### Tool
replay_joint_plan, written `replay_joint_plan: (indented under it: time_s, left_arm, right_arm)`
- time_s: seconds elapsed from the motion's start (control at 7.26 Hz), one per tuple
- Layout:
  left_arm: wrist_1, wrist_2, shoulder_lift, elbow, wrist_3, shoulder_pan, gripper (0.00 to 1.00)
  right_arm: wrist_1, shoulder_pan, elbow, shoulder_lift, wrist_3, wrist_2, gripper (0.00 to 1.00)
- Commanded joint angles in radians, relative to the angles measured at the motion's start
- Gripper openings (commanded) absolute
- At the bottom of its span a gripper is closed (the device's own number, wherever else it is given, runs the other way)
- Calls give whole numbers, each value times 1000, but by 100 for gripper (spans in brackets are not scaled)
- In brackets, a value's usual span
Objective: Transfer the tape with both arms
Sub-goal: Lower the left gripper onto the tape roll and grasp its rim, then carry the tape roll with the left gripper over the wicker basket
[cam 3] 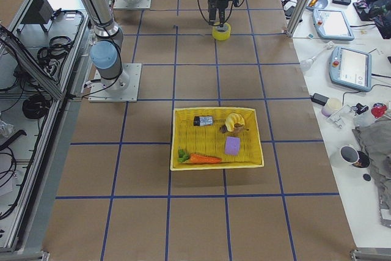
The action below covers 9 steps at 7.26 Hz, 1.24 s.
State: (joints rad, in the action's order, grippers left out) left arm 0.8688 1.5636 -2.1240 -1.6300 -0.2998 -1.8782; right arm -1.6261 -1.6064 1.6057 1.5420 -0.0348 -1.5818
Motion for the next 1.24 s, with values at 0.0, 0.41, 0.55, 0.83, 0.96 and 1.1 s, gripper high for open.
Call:
replay_joint_plan:
  time_s: [0.0,0.41,0.55,0.83,0.96,1.1]
  left_arm:
    - [1,7,24,9,28,8,0]
    - [134,10,110,51,98,89,0]
    - [201,6,140,85,205,178,0]
    - [311,7,186,105,478,334,0]
    - [318,9,203,107,552,396,0]
    - [366,9,214,120,579,469,0]
  right_arm:
    - [-1,3,0,4,6,6,100]
    - [-12,11,-1,4,30,0,100]
    - [-11,19,-1,6,54,-4,100]
    - [-12,25,-1,7,56,-3,100]
    - [-17,26,-3,7,56,-1,100]
    - [-26,25,-3,7,56,5,100]
